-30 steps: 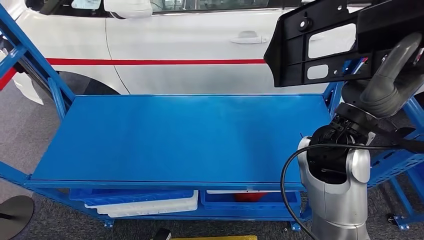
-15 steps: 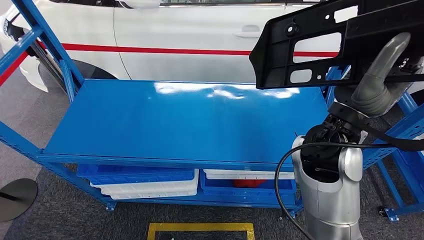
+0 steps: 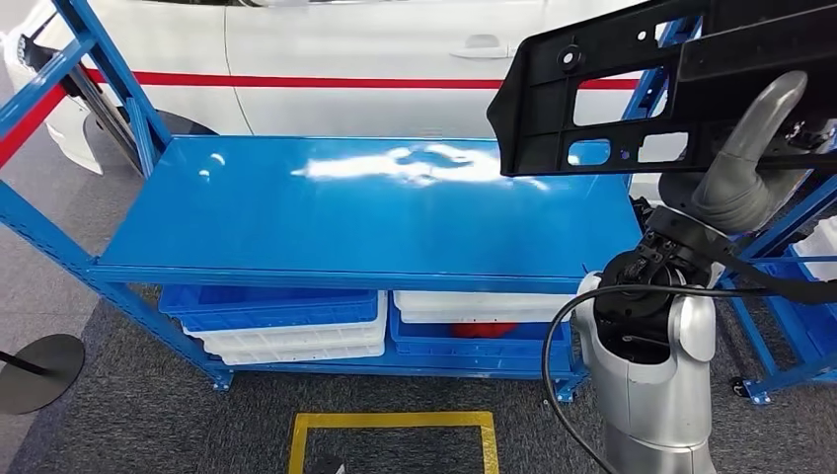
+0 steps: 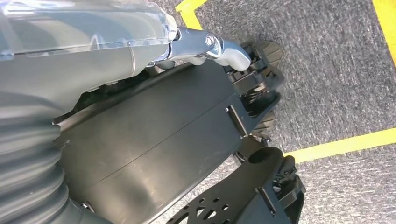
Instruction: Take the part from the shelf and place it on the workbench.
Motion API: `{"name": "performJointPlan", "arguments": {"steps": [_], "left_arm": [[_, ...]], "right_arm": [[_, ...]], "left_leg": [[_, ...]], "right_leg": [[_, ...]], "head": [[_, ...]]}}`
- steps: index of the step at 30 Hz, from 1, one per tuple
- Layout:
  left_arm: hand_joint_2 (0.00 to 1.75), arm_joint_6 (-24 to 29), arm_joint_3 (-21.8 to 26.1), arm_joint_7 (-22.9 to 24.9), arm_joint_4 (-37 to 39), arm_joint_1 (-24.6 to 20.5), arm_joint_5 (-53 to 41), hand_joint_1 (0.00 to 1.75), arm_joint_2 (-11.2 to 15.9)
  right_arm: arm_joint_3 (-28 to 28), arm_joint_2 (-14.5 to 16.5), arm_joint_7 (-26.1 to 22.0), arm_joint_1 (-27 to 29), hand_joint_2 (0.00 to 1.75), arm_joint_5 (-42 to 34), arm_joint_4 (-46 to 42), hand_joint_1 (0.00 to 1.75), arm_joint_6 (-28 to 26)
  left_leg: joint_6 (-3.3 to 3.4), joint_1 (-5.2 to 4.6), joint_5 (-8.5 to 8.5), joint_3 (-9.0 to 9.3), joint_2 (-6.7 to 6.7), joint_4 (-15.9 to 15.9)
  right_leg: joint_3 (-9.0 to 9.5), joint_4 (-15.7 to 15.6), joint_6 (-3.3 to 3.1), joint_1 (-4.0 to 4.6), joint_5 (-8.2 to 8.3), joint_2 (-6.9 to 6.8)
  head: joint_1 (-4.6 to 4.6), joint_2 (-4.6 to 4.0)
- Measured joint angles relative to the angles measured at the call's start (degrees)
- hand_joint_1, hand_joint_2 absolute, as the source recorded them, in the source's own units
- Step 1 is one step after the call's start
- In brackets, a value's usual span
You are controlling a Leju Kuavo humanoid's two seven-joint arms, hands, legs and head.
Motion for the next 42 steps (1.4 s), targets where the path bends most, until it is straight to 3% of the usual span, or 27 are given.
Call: {"name": "performJointPlan", "arguments": {"steps": [2,4,5,6,7,8,9,11,12,15,17,19,20,21,22,24,26,27,29,31,33,35,36,37,38,40,42], "left_arm": [[1.75,0.1,-0.2,-0.3,0.0,-0.1,-0.2,0.0,0.1],[1.75,0.2,-0.4,-0.7,0.0,-0.3,-0.4,0.0,0.1],[1.75,0.2,-0.5,-0.8,0.0,-0.3,-0.5,0.0,0.1],[1.75,0.2,-0.5,-1.0,0.0,-0.3,-0.5,0.0,0.1],[1.75,0.3,-0.6,-1.1,0.0,-0.2,-0.6,0.0,0.2],[1.75,0.3,-0.6,-1.1,0.0,0.0,-0.6,0.0,0.2],[1.75,0.3,-0.7,-1.2,0.0,0.2,-0.5,0.0,0.2],[1.75,0.3,-0.9,-1.3,0.0,0.7,-0.4,0.0,0.2],[1.75,0.3,-1.0,-1.4,0.0,1.0,-0.4,0.0,0.2],[1.75,0.2,-1.2,-1.6,0.0,1.1,-0.3,0.0,0.1],[1.75,0.1,-1.4,-1.7,0.0,1.2,-0.3,0.0,-0.1],[1.75,0.0,-1.5,-1.7,0.0,1.2,-0.3,0.0,-0.1],[1.75,0.0,-1.6,-1.7,0.0,1.2,-0.4,0.0,0.0],[1.75,0.0,-1.6,-1.8,0.0,1.2,-0.4,0.0,0.0],[1.75,0.0,-1.7,-1.7,0.0,1.2,-0.5,0.0,0.1],[1.75,0.0,-1.8,-1.7,0.1,1.1,-0.5,0.0,0.1],[1.75,-0.1,-1.8,-1.7,0.1,1.1,-0.4,0.0,0.2],[1.75,-0.1,-1.8,-1.7,0.1,1.1,-0.4,0.0,0.3],[1.75,-0.1,-1.8,-1.7,0.1,1.0,-0.3,0.0,0.4],[1.75,-0.1,-1.8,-1.8,0.1,1.0,-0.1,0.0,0.5],[1.75,0.0,-1.8,-2.0,0.1,1.0,0.0,0.0,0.5],[1.75,0.2,-1.8,-2.2,0.1,0.9,0.1,0.0,0.5],[1.75,0.3,-1.8,-2.2,0.1,0.8,0.2,0.0,0.5],[1.75,0.4,-1.8,-2.3,0.1,0.9,0.2,0.0,0.6],[1.75,0.4,-1.8,-2.3,0.1,1.0,0.3,0.0,0.6],[1.75,0.4,-1.8,-2.4,0.1,1.4,0.3,0.0,0.6],[1.75,0.4,-1.9,-2.5,0.1,1.6,0.3,0.0,0.5]], "right_arm": [[0.0,0.3,-0.3,0.2,1.75,0.3,0.0,1.75,0.7],[-0.2,0.5,-0.5,0.5,1.75,0.3,-0.2,1.75,1.3],[-0.4,0.6,-0.6,0.8,1.75,0.3,-0.4,1.75,1.6],[-0.6,0.7,-0.7,1.0,1.75,0.2,-0.6,1.75,1.9],[-0.9,0.8,-0.8,1.3,1.75,0.1,-0.9,1.75,2.1],[-1.3,0.9,-0.9,1.5,1.75,0.0,-1.3,1.75,2.2],[-1.6,1.0,-1.1,1.7,1.75,-0.1,-1.8,1.75,2.3],[-2.1,1.4,-1.4,1.9,1.75,-0.3,-2.6,1.75,2.4],[-2.3,1.5,-1.6,2.1,1.75,-0.4,-3.0,1.75,2.5],[-3.0,1.8,-1.9,2.7,1.75,-0.5,-4.0,1.75,2.7],[-3.3,1.9,-2.0,3.0,1.75,-0.4,-4.5,1.75,3.0],[-3.5,2.0,-2.2,3.5,1.75,-0.1,-4.8,1.75,3.4],[-3.6,2.0,-2.3,3.9,1.75,0.1,-4.9,1.75,3.5],[-3.8,2.0,-2.5,4.2,1.75,0.2,-5.0,1.75,3.5],[-3.9,2.0,-2.6,4.5,1.75,0.2,-5.2,1.75,3.5],[-4.2,2.1,-2.8,4.6,1.75,0.2,-5.8,1.75,3.6],[-4.3,2.3,-3.0,4.8,1.75,0.2,-6.5,1.75,3.6],[-4.4,2.4,-3.1,5.0,1.75,0.2,-6.7,1.75,3.7],[-4.7,2.7,-3.3,5.4,1.75,0.3,-7.2,1.75,3.7],[-4.9,3.0,-3.4,5.6,1.75,0.3,-7.7,1.75,3.7],[-5.0,3.5,-3.7,5.9,1.75,0.6,-8.0,1.75,3.7],[-5.0,4.0,-3.9,6.5,1.75,1.2,-8.1,1.75,3.7],[-5.0,4.2,-4.1,6.8,1.75,1.5,-8.1,1.75,3.7],[-5.0,4.4,-4.3,7.1,1.75,1.7,-8.2,1.75,3.7],[-5.0,4.6,-4.4,7.3,1.75,1.9,-8.3,1.75,3.7],[-5.0,4.7,-4.7,7.5,1.75,2.2,-8.6,1.75,3.7],[-5.1,4.8,-4.9,7.7,1.75,2.4,-8.7,1.75,3.6]], "left_leg": [[-0.65,0.18,-5.31,-1.44,-0.04,4.4],[-1.09,0.24,-9.94,-2.63,-0.02,11.8],[-1.16,0.24,-10.22,-2.73,-0.02,14.9],[-1.09,0.24,-9.16,-2.21,-0.04,16.5],[-0.87,0.23,-7.4,-0.78,-0.16,16.1],[-0.48,0.21,-5.95,1.6,-0.64,13.6],[0.06,0.2,-5.78,4.72,-1.57,9.5],[0.75,0.14,-7.82,10.19,-3.15,1.3],[0.96,0.05,-8.92,11.52,-3.32,-0.9],[1.81,0.07,-8.44,11.85,-1.62,-2.5],[2.49,0.32,-7.52,11.46,-0.22,-2.9],[2.75,0.25,-6.98,10.67,1.1,-2.8],[2.7,0.23,-6.8,10.3,1.72,-2.7],[2.64,0.22,-6.67,10.0,2.33,-2.6],[2.54,0.22,-6.61,9.77,2.92,-2.4],[2.2,0.13,-6.77,9.57,3.98,-1.9],[1.63,-0.25,-7.11,9.5,4.83,-1.4],[1.33,-0.44,-7.23,9.49,5.26,-1.3],[0.74,-0.51,-7.46,9.51,5.99,-1.2],[0.04,-0.27,-8.98,8.87,4.41,0.5],[-0.5,0.08,-12.53,6.43,1.63,6.4],[-0.74,0.18,-15.51,3.44,0.65,13.7],[-0.77,0.2,-15.61,2.86,0.57,15.3],[-0.71,0.24,-14.51,3.31,0.51,14.7],[-0.58,0.33,-12.44,4.71,0.2,11.7],[-0.23,0.58,-8.65,7.92,-2.12,4.0],[0.08,0.65,-7.71,9.15,-4.26,0.1]], "right_leg": [[-1.56,-0.2,-0.76,-0.11,1.42,-0.23],[-3.39,-0.1,-0.94,0.03,2.72,0.04],[-4.33,-0.1,-0.87,0.12,3.38,0.27],[-5.26,-0.1,-0.76,0.21,4.08,0.54],[-6.17,0.0,-0.63,0.3,4.77,0.9],[-6.94,0.0,-0.49,0.37,5.42,1.3],[-7.62,0.0,-0.31,0.46,6.02,1.74],[-8.39,0.1,0.17,0.48,7.05,2.64],[-8.55,0.1,0.51,0.41,7.54,3.07],[-9.04,0.3,1.53,0.18,7.98,3.66],[-11.05,4.6,1.93,0.16,4.92,2.28],[-14.2,12.4,2.39,0.08,0.66,1.07],[-15.11,15.2,2.59,-0.03,-0.45,0.8],[-14.96,16.2,2.75,-0.15,-0.55,0.58],[-13.53,14.6,2.84,-0.25,0.33,0.25],[-8.43,7.0,2.7,-0.17,2.8,-1.82],[-5.27,1.6,1.84,0.21,3.83,-3.65],[-5.01,0.8,1.34,0.43,3.68,-3.92],[-5.28,0.7,0.58,0.42,3.97,-2.6],[-5.45,0.5,-0.07,0.15,4.33,-1.43],[-5.71,0.4,-0.59,0.02,4.62,-0.3],[-5.99,0.5,-0.8,0.07,4.79,1.04],[-6.07,0.5,-0.8,0.08,4.85,1.79],[-6.1,0.7,-0.76,0.08,4.89,2.63],[-6.11,0.8,-0.68,0.07,4.93,3.47],[-6.32,1.0,-0.32,0.07,5.11,5.04],[-7.02,1.1,0.46,-0.05,5.62,6.36]], "head": [[0.0,0.0],[0.0,0.0],[0.0,0.0],[0.0,0.0],[0.0,0.0],[0.0,0.0],[0.0,0.0],[0.0,0.0],[0.0,0.0],[-0.01,0.0],[0.0,0.0],[0.0,0.0],[0.0,0.0],[0.0,0.0],[0.0,0.0],[0.0,0.0],[-0.01,0.0],[-0.01,0.0],[-0.01,0.0],[-0.02,0.0],[-0.01,0.0],[-0.02,0.0],[-0.02,0.0],[-0.02,0.0],[-0.02,0.0],[-0.02,0.0],[-0.02,0.0]]}}
